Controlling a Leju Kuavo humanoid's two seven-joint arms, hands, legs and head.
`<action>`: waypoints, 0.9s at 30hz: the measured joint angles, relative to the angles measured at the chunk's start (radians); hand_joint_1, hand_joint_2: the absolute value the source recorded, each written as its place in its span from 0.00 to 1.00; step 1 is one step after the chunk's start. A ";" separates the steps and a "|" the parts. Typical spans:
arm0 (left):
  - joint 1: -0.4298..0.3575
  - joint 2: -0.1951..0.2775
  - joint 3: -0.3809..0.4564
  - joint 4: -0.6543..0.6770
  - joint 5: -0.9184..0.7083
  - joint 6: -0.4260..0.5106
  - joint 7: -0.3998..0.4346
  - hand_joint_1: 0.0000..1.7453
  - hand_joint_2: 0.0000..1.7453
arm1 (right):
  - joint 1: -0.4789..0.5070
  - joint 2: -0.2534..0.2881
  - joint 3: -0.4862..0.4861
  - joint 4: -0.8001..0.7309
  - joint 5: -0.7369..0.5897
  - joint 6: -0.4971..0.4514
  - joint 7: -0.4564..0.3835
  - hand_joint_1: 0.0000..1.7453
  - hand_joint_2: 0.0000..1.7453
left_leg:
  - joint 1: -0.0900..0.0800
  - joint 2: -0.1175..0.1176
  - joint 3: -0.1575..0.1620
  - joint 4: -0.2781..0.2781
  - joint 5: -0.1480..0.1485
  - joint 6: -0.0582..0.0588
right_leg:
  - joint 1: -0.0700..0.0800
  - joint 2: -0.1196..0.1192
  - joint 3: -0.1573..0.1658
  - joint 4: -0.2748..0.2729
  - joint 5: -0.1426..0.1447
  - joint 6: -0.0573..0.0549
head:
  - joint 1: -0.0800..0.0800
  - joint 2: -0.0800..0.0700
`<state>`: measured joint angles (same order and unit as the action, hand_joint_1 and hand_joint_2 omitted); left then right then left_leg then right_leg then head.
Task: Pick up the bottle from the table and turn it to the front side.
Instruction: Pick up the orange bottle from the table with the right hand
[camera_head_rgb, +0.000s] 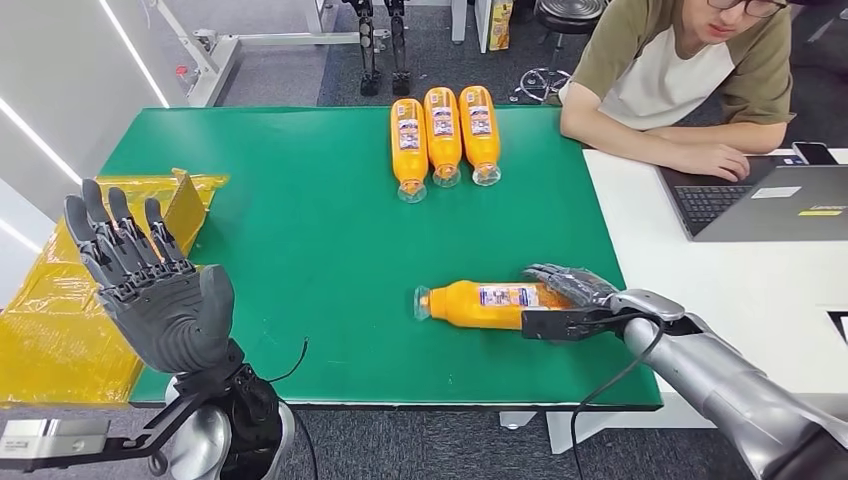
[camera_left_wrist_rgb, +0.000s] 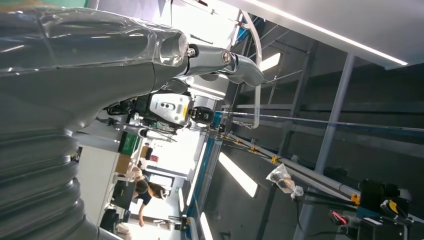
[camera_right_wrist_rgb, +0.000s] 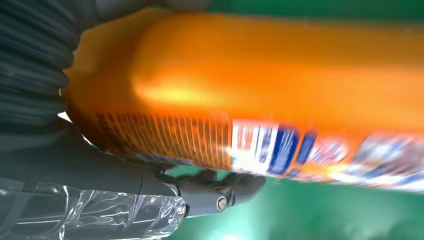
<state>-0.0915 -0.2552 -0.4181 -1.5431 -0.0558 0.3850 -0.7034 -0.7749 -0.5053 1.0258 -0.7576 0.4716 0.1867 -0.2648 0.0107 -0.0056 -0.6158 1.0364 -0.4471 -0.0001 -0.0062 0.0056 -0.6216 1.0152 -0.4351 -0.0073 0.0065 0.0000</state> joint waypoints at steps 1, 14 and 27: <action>0.000 0.000 0.000 0.000 0.000 0.000 0.000 0.00 1.00 | 0.000 0.006 0.000 0.010 0.000 -0.014 -0.004 0.95 1.00 | 0.000 0.000 0.000 0.000 0.000 0.000 | 0.000 0.000 0.000 0.000 0.000 0.000 | 0.000 0.000; 0.003 0.000 0.000 0.000 -0.007 0.022 0.000 0.00 1.00 | 0.066 0.109 -0.040 0.063 -0.018 -0.318 -0.028 1.00 1.00 | 0.000 0.001 0.002 0.000 0.000 0.000 | 0.000 0.000 0.002 0.000 0.001 0.000 | 0.000 0.000; -0.023 -0.011 -0.002 0.232 -0.006 -0.114 0.005 0.00 1.00 | 0.271 0.320 -0.308 -0.083 -0.051 -0.852 -0.258 1.00 1.00 | 0.000 0.000 0.001 -0.001 0.000 -0.001 | 0.000 0.000 0.000 0.000 -0.002 -0.002 | 0.000 0.000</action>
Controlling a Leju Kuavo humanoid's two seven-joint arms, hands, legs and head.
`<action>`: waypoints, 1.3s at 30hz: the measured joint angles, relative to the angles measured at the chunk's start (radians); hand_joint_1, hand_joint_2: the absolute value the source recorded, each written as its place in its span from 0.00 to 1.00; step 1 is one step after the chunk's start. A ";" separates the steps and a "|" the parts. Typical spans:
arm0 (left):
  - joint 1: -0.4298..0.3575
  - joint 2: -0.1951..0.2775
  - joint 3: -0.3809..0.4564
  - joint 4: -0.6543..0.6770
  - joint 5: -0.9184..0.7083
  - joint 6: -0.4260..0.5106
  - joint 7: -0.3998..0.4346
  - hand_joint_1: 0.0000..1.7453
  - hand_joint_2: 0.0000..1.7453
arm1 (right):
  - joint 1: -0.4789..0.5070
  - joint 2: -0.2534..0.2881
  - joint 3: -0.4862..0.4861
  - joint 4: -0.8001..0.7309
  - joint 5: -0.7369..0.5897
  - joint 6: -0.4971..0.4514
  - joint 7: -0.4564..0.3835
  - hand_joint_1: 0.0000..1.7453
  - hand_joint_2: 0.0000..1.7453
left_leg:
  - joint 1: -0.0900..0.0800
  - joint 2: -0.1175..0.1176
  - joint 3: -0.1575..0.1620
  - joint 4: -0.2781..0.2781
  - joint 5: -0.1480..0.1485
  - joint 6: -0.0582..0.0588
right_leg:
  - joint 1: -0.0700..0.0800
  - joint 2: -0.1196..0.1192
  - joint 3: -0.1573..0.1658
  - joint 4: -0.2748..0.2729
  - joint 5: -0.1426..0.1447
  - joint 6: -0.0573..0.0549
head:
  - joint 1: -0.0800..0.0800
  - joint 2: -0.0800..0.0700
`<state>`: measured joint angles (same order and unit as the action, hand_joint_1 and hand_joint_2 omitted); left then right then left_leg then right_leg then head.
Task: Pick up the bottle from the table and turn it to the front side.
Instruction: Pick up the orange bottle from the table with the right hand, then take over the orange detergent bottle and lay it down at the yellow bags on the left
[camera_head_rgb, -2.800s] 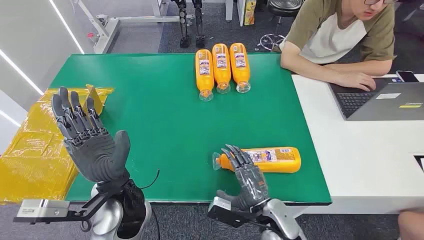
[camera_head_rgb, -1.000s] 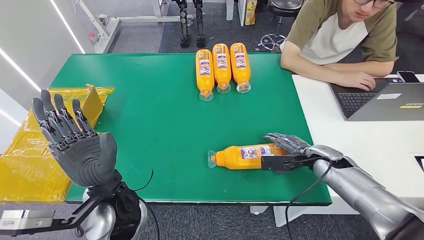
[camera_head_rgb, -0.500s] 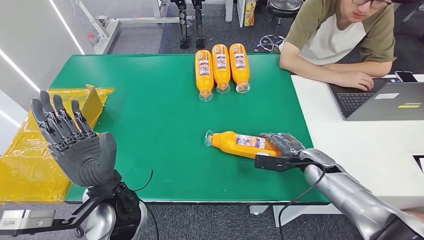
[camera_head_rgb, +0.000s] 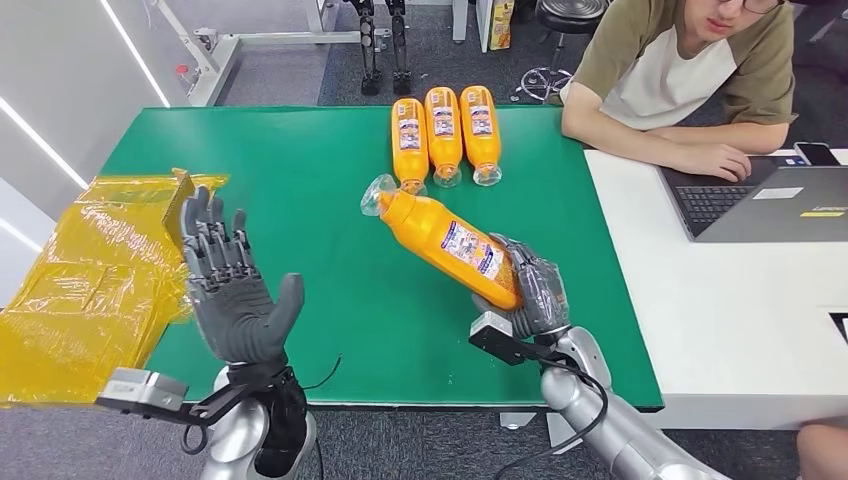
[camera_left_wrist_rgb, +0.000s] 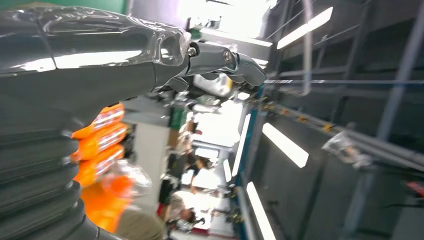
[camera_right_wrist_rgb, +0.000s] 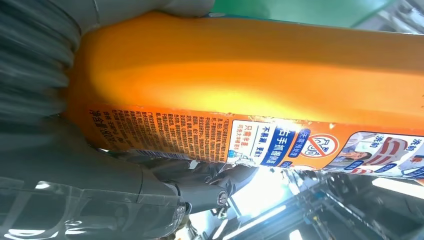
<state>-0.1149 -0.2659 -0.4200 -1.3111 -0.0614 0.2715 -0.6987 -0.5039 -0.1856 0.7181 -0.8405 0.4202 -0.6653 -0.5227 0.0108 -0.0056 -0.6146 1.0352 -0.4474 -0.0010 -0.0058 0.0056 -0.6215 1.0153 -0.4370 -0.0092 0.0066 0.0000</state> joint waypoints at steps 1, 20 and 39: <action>-0.004 -0.001 0.000 0.028 -0.003 -0.011 0.005 0.00 1.00 | 0.013 0.011 -0.016 -0.015 0.002 -0.003 -0.014 1.00 1.00 | 0.000 0.000 0.000 0.000 0.000 0.000 | 0.000 0.000 0.000 0.000 0.000 0.000 | 0.000 0.000; -0.036 -0.012 -0.003 0.244 -0.020 -0.179 0.055 0.00 1.00 | 0.071 0.140 -0.026 -0.079 0.086 0.096 -0.041 1.00 1.00 | 0.000 0.001 0.000 0.000 0.000 -0.001 | 0.000 0.001 -0.001 0.000 0.000 0.000 | 0.000 0.000; -0.048 -0.014 -0.002 0.280 -0.029 -0.254 0.049 0.00 1.00 | 0.082 0.117 0.058 -0.035 0.120 0.216 -0.052 1.00 1.00 | 0.000 0.002 0.000 0.000 -0.001 -0.001 | 0.000 0.003 -0.002 0.000 0.000 0.000 | 0.000 0.000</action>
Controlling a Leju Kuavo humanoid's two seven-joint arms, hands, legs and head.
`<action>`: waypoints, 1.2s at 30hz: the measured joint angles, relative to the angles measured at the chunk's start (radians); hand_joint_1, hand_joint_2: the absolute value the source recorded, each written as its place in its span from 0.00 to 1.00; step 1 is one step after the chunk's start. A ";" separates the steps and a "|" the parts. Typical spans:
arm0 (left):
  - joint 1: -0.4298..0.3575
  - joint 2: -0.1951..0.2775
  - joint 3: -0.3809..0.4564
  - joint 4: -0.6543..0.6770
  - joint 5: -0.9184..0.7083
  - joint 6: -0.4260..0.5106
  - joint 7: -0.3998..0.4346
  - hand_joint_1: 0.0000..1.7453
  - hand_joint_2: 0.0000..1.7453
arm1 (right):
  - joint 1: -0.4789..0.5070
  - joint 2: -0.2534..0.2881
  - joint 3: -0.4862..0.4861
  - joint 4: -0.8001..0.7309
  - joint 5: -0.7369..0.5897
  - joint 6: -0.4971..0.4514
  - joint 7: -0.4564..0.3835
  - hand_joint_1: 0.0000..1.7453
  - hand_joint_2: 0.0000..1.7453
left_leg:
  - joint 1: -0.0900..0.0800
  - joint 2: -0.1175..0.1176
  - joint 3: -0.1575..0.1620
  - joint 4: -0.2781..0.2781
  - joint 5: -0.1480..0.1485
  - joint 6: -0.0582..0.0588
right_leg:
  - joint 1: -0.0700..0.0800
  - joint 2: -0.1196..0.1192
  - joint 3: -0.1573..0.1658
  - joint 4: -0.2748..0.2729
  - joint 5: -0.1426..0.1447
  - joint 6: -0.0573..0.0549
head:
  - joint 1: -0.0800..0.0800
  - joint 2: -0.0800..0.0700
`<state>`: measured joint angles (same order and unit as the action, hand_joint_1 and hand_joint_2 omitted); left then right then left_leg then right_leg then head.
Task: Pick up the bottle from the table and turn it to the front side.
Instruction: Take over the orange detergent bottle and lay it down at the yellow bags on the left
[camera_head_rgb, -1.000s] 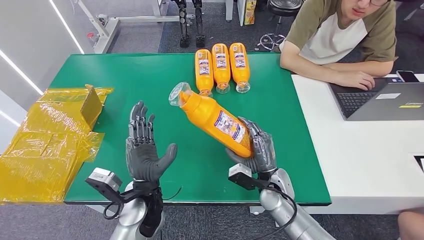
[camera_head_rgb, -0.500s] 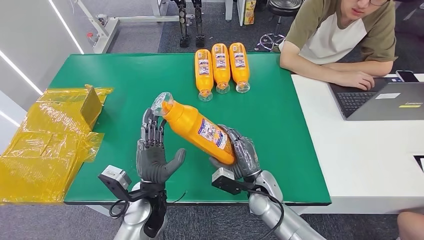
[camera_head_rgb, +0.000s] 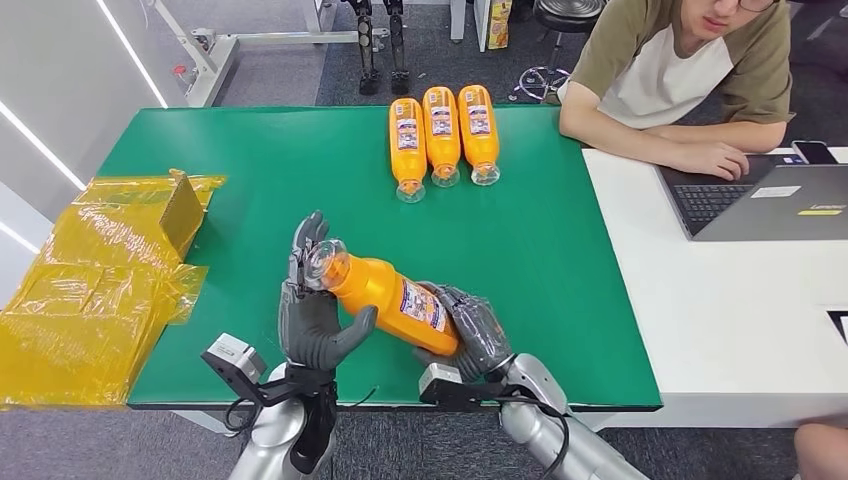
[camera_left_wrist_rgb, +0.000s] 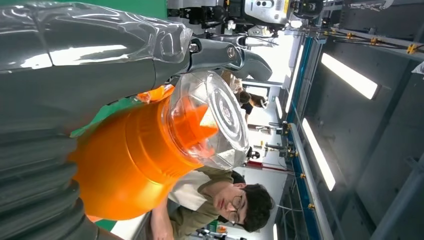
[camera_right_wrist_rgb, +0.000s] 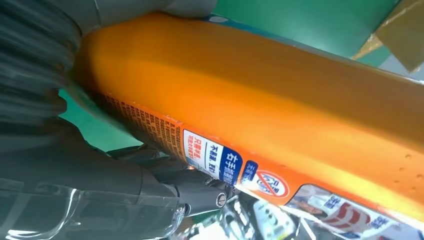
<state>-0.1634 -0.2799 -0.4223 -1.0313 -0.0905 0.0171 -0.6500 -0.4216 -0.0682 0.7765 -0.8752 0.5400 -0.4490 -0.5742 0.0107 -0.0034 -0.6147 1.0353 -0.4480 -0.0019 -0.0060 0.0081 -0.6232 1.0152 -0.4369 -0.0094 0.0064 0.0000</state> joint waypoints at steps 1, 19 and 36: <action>-0.001 0.000 0.000 0.003 0.000 -0.002 0.000 0.00 1.00 | 0.007 0.000 0.000 -0.005 -0.001 -0.020 -0.004 1.00 1.00 | 0.000 0.000 0.000 0.000 0.000 0.000 | 0.000 0.000 0.000 0.000 0.000 0.000 | 0.000 0.000; -0.008 -0.002 0.000 0.028 -0.021 -0.008 0.006 0.00 1.00 | 0.034 -0.002 -0.001 -0.036 0.037 0.008 -0.001 1.00 1.00 | 0.000 0.002 0.000 0.000 0.000 0.000 | 0.000 0.001 0.000 0.000 0.000 0.000 | 0.000 0.000; -0.008 -0.002 0.000 0.028 -0.052 -0.044 0.001 1.00 1.00 | 0.027 0.003 -0.011 -0.031 0.128 -0.005 0.045 0.92 1.00 | 0.000 0.002 0.000 0.000 0.000 0.000 | 0.000 0.001 0.000 0.000 0.000 0.000 | 0.000 0.000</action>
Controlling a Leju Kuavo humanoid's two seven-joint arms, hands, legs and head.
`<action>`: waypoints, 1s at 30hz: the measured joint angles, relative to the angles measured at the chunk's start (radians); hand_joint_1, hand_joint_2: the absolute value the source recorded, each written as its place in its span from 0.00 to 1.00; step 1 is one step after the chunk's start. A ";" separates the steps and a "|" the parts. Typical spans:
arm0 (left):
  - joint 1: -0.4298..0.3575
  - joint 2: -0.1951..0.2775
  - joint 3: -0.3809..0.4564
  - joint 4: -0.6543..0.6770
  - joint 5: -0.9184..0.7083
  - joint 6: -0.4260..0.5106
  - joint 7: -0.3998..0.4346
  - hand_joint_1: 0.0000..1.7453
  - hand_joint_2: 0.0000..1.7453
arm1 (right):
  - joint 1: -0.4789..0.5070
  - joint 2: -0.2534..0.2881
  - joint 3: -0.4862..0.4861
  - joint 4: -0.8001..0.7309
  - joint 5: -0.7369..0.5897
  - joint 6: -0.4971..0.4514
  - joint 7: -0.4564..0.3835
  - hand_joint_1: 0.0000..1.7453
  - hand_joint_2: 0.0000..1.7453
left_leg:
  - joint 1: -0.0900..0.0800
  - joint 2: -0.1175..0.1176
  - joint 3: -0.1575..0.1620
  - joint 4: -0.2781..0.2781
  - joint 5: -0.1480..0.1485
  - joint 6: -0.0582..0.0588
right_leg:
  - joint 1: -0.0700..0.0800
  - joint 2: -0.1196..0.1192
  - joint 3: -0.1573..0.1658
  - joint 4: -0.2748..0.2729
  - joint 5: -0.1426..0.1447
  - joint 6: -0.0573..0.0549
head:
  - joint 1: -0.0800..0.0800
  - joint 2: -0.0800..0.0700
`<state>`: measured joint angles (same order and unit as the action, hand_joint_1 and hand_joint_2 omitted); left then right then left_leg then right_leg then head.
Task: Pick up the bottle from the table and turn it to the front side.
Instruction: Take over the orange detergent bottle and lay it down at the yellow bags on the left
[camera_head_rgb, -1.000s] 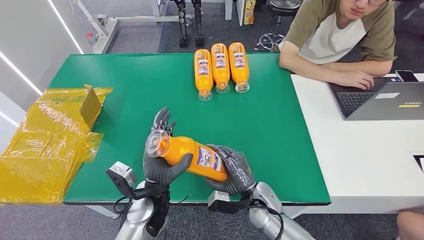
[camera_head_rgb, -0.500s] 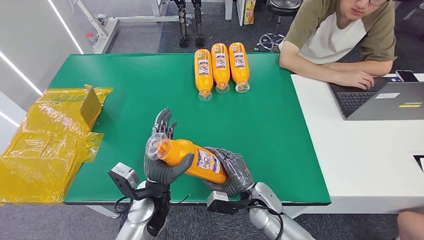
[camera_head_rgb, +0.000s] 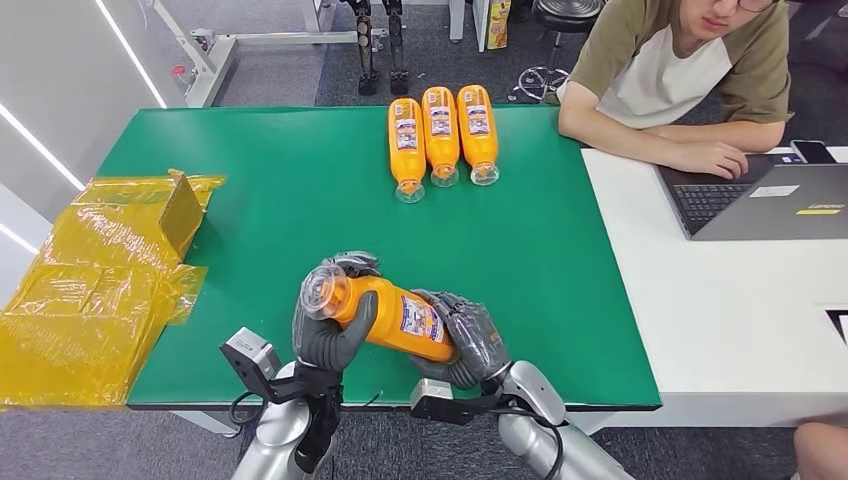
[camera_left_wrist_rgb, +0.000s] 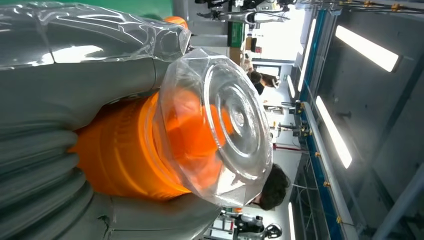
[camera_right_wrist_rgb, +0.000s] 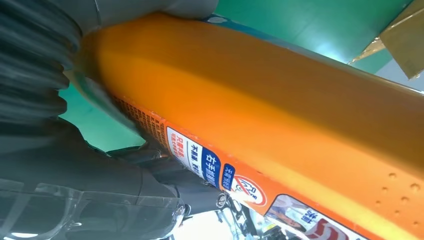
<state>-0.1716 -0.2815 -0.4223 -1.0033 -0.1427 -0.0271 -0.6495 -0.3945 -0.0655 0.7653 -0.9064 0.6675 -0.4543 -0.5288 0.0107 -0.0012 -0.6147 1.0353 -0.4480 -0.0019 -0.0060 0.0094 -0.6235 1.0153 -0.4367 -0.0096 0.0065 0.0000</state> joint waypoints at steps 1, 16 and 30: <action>0.000 0.000 0.000 0.000 -0.001 -0.001 0.000 1.00 1.00 | 0.000 0.001 -0.001 0.000 0.002 -0.006 0.001 0.67 1.00 | 0.000 0.000 0.000 0.000 0.000 0.000 | 0.000 0.000 0.000 0.000 0.000 0.000 | 0.000 0.000; -0.001 0.005 0.001 -0.036 -0.126 0.170 0.045 1.00 1.00 | 0.066 0.061 -0.053 -0.044 -0.063 -0.215 -0.078 0.00 1.00 | 0.000 0.000 0.000 0.000 0.000 0.000 | 0.000 0.000 0.000 0.000 0.000 0.000 | 0.000 0.000; -0.175 0.092 0.193 -0.140 -0.869 0.723 0.235 1.00 1.00 | 0.265 0.230 -0.196 -0.217 -0.099 -0.216 -0.169 0.00 1.00 | 0.002 -0.002 0.000 -0.002 0.001 -0.002 | 0.002 -0.002 0.000 0.002 -0.001 -0.003 | 0.000 0.000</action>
<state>-0.3465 -0.1896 -0.2289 -1.1434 -1.0117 0.6957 -0.4144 -0.1291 0.1644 0.5689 -1.1235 0.5683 -0.6702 -0.6981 0.0122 -0.0037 -0.6150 1.0336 -0.4468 -0.0039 -0.0041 0.0072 -0.6239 1.0172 -0.4380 -0.0124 0.0070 0.0000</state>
